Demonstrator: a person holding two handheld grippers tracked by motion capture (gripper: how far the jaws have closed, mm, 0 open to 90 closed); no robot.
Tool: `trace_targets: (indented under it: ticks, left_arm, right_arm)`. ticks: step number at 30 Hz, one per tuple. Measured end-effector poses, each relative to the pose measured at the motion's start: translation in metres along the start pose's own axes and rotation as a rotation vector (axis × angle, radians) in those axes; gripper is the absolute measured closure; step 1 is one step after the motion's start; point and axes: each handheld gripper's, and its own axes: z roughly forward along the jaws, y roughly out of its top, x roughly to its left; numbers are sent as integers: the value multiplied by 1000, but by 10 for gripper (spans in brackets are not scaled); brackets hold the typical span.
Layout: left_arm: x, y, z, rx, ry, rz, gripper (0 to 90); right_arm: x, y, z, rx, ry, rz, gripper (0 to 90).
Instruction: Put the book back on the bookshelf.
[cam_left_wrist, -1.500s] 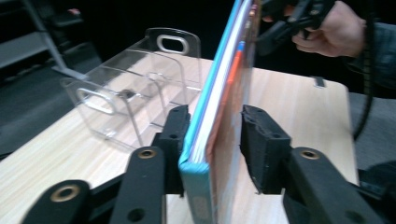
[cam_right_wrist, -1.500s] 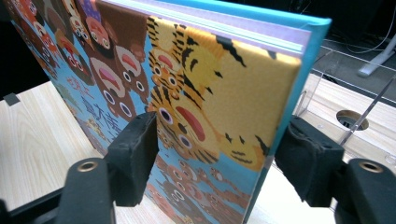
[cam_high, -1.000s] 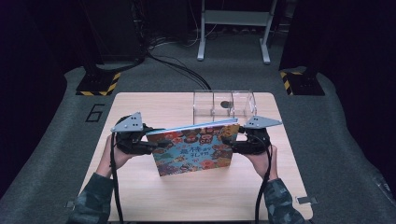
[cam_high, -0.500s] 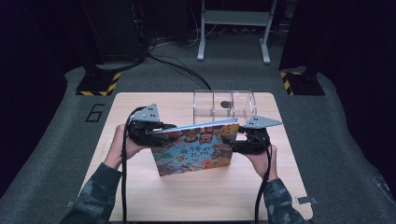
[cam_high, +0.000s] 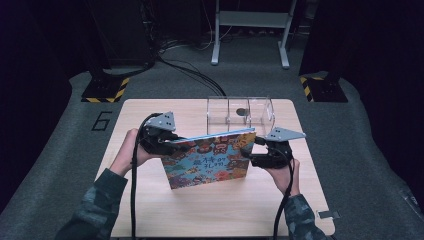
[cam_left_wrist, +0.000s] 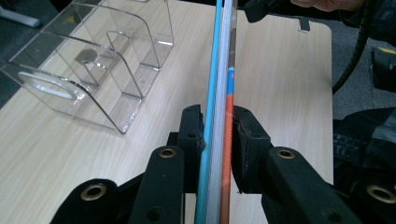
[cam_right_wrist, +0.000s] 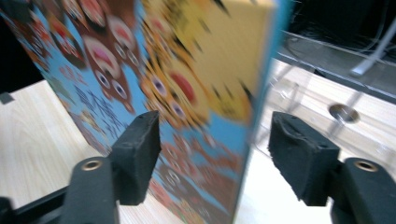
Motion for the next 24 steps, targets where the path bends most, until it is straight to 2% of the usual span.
trace_targets:
  ticks: [2, 3, 6, 7, 10, 13, 15, 17, 18, 21, 24]
  left_arm:
    - [1, -1, 2, 11, -21, -10, 758]
    - [1, -2, 5, 39, -16, 0, 755]
    - [-1, -2, 7, 47, -13, 5, 755]
    - [-2, -2, 7, 46, -7, 20, 760]
    - [-4, -2, 7, 39, -3, 12, 760]
    - [-3, -2, 8, 35, -2, 11, 744]
    - [-1, -3, 9, 26, -20, 11, 735]
    - [-1, -3, 12, 21, -16, 4, 745]
    - [-1, -2, 13, 33, -23, 17, 745]
    - [-3, -2, 13, 37, 3, 22, 758]
    - [-5, -2, 13, 31, 1, 9, 769]
  right_arm:
    - [-5, -13, -6, -3, -35, 12, 323]
    - [-8, -21, -9, -1, -45, 32, 323]
    - [-15, -36, -11, 22, -65, 66, 325]
    - [-25, -57, -12, 58, -92, 104, 329]
    - [-37, -83, -10, 106, -128, 161, 329]
    - [-48, -104, -4, 180, -183, 208, 327]
    - [-54, -115, -2, 204, -207, 226, 327]
    - [-56, -118, -1, 213, -213, 229, 327]
    - [-58, -122, -1, 212, -218, 245, 327]
    - [-65, -134, 0, 223, -237, 271, 321]
    - [-70, -141, 1, 228, -265, 278, 310]
